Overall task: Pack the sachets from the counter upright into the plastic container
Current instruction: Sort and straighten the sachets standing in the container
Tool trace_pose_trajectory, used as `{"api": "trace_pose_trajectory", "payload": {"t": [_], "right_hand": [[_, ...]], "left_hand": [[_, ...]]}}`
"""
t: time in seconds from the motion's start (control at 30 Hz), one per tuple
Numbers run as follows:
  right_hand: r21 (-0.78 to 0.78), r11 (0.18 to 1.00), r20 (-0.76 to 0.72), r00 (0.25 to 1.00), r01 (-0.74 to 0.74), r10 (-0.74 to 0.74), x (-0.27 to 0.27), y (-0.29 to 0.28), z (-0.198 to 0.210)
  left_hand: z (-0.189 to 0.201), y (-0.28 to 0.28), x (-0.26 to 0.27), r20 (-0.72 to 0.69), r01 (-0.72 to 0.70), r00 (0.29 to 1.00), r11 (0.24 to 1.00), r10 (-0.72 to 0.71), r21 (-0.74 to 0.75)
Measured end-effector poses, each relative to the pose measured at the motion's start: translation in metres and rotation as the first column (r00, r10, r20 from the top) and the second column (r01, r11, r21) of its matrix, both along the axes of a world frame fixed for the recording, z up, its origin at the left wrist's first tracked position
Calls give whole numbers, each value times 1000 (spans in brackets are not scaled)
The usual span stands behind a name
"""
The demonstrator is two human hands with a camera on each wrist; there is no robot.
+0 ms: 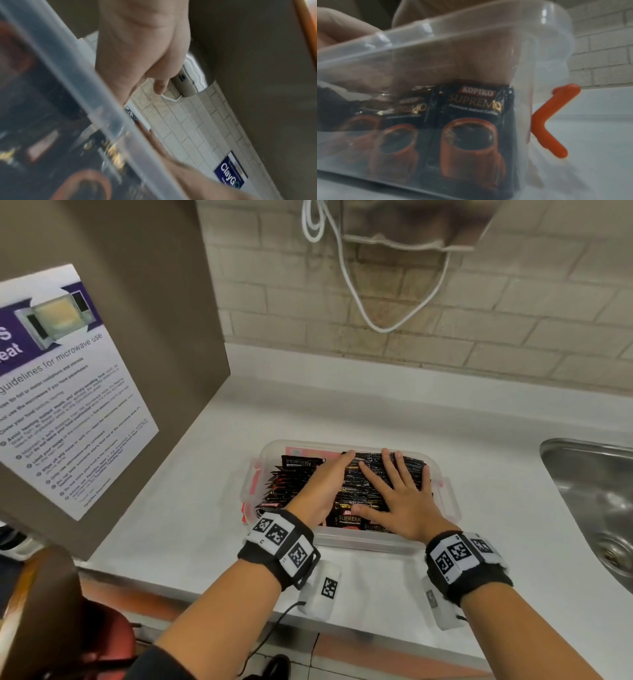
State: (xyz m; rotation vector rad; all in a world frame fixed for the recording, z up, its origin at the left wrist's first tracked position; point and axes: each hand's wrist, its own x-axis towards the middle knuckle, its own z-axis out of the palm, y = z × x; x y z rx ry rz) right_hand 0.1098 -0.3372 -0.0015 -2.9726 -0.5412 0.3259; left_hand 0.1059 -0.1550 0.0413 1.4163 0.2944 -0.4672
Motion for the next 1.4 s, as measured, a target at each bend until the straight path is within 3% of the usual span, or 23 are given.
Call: {"api": "trace_pose_trajectory", "payload": {"t": [0.13,0.23,0.3,0.4,0.5,0.6,0.67,0.83,1.13,1.27,1.4], "right_hand": [[17,1000,6,1000,-5,4,1,-1,-2],[23,1000,9,1000,-5,5,1,-1,-3],[23,1000,6,1000,-6,6,1,-1,-3],[18,1000,0,1000,-7,7,0,-1,-1],[14,1000,3,1000,-7,7,0,-1,-1],[23,1000,10,1000,-8,8,0,-1,-2],[24,1000,11,1000,-8,8,0,-2,-3],[31,999,23,1000,-8,7,2,-2,-4],[34,999,20,1000,-2,1,0,-1,-4],[36,999,17,1000,3,-4,-1,1,-2],[50,999,15,1000,4,-5,-2,0,0]], "left_hand": [[27,26,-4,101,72,991,988,-85,134],[45,46,4,175,84,970,908,-169,412],[51,60,13,175,131,940,784,-293,606],[55,76,24,39,260,851,483,-525,836],[52,83,31,-157,364,741,194,-653,911],[43,86,33,-242,380,690,57,-682,923],[37,88,35,-246,369,681,34,-690,929],[31,92,40,-174,304,700,68,-693,950],[19,91,37,-218,297,650,-20,-728,955],[17,91,35,-160,252,641,9,-751,968],[16,91,35,-197,303,615,-2,-763,953]]}}
